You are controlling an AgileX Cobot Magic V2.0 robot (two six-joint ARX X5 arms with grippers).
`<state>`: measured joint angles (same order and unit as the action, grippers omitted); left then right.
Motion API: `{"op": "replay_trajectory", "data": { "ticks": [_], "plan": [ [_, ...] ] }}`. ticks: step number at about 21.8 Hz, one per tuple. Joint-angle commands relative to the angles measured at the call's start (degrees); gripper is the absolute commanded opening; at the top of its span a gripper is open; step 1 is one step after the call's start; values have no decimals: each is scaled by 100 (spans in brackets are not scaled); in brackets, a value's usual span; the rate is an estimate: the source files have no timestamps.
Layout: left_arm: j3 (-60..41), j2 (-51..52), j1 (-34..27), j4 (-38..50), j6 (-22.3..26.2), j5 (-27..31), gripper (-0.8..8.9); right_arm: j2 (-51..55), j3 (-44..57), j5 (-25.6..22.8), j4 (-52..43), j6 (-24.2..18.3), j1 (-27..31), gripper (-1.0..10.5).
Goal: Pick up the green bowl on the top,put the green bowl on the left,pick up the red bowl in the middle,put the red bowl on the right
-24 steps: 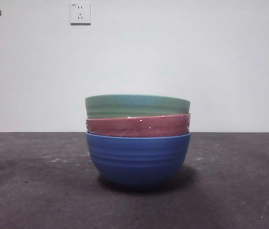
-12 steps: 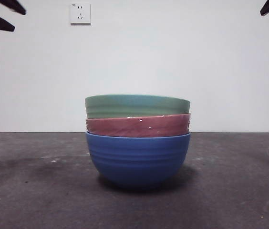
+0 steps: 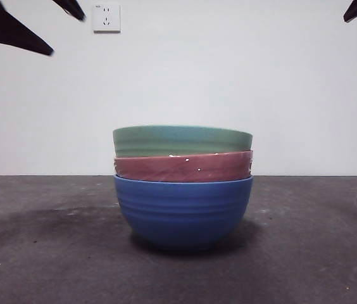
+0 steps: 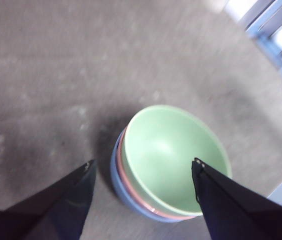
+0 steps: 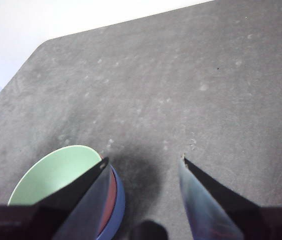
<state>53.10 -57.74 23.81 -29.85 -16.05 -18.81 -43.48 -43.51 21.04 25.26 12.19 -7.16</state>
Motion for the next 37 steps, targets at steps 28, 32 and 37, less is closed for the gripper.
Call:
{"op": "replay_trajectory", "data": {
  "ticks": [28,32,37],
  "plan": [
    [1777,-3209,1598,-1517,710,1888,-9,-2,-7,2,227,-2,-20,221],
    [1777,-3209,1598,-1493,699,1882,-9,-2,-7,2,227,-4,-20,221],
    [1974,-3206,1587,-1486,664,1882,-9,-2,-7,2,229,-4,-20,221]
  ]
}}
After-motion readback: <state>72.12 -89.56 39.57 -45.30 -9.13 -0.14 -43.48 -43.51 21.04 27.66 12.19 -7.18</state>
